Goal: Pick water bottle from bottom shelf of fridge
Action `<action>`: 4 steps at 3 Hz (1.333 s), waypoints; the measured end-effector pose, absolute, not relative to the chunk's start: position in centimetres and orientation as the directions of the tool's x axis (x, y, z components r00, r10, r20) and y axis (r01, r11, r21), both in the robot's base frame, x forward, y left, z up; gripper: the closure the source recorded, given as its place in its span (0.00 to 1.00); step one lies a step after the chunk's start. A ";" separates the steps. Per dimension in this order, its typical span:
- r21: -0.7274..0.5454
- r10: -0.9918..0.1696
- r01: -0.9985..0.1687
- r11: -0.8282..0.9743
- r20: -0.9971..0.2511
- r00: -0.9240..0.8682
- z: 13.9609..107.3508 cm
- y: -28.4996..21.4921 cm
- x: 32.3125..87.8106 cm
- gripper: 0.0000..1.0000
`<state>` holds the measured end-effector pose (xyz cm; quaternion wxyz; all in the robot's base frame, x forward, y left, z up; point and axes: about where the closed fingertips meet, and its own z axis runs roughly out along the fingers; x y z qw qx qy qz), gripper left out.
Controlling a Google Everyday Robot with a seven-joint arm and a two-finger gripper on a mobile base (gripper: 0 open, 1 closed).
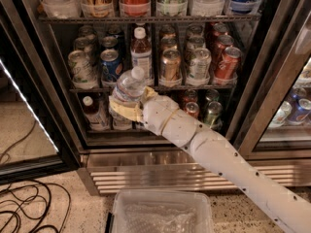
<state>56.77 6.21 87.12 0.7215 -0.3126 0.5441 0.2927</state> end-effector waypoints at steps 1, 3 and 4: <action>-0.096 0.096 -0.784 0.613 -0.976 0.194 89.0 5.0 57.8 1.00; -0.028 0.079 -0.819 0.573 -0.993 0.090 98.6 -2.3 59.9 1.00; -0.044 0.070 -0.868 0.495 -0.994 0.090 102.9 -3.0 59.1 1.00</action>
Offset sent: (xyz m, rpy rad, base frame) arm -0.0629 -0.0646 0.0408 -0.4361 0.3774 0.4926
